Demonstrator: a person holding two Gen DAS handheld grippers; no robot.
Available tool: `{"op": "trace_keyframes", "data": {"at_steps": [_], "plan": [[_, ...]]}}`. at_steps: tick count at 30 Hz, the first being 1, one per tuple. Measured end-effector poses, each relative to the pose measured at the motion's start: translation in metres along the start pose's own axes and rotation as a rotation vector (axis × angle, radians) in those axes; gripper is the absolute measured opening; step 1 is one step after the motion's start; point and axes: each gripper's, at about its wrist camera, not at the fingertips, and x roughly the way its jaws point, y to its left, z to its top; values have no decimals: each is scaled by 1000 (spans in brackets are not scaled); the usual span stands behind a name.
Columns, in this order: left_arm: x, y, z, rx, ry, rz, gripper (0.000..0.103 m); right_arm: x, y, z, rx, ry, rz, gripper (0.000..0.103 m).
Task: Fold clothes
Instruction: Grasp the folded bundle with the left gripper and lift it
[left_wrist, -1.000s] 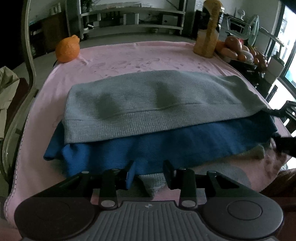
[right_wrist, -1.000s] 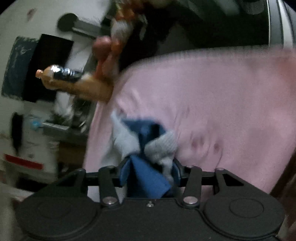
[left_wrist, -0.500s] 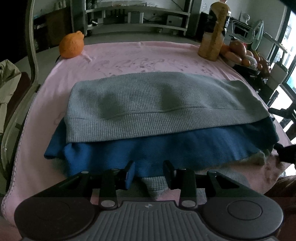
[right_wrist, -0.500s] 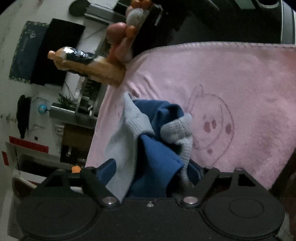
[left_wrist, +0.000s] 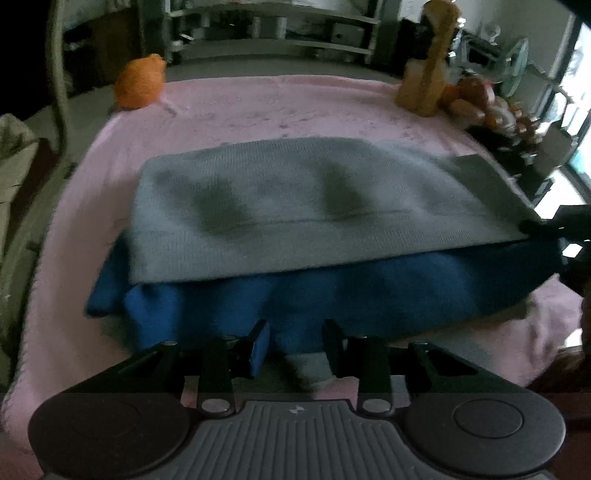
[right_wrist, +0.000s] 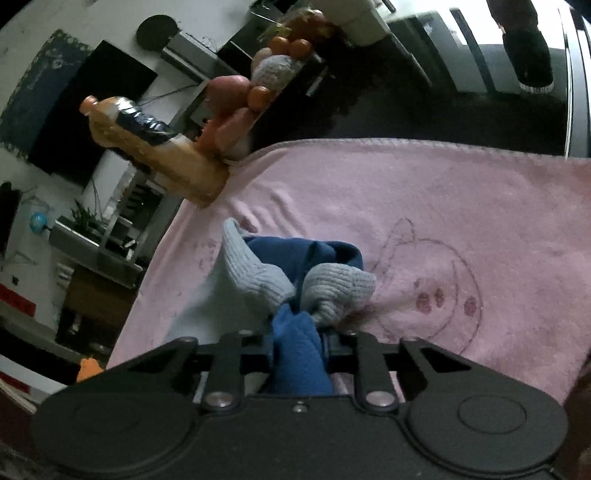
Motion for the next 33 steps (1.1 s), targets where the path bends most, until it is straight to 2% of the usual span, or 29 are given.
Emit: {"op": "trace_keyframes", "data": {"at_steps": [2,5,7,8,13,15,16,17,21,24,25,29,33], "plan": [[-5,-4,16,0,-12,-79,26,-9,12,-2,-60,-10,1,17],[-4,-21,46,84,-25,-186,27,-22,33,-4,-171,-26,11,15],[8,-36,60,194,-26,-194,26,-27,40,-5,-209,-35,22,15],[15,-44,64,249,-20,-200,21,-30,44,-5,-228,-39,28,15],[46,-70,58,483,17,-316,19,-38,55,-6,-275,-43,61,14],[69,-73,51,530,97,-326,16,-38,59,-5,-274,-30,62,14],[77,-73,45,548,112,-321,17,-39,62,-4,-273,-18,60,14],[78,-71,43,554,93,-327,17,-40,66,-3,-273,-6,58,14],[70,-61,44,511,101,-349,18,-48,95,0,-316,51,10,13],[50,-57,38,547,64,-372,19,-53,123,2,-367,82,-23,13],[45,-55,35,556,50,-378,20,-56,132,2,-388,84,-30,13],[61,-45,26,511,71,-345,24,-60,165,-5,-500,69,-54,12],[44,-33,37,446,82,-313,24,-56,194,-26,-653,30,-111,12]]}}
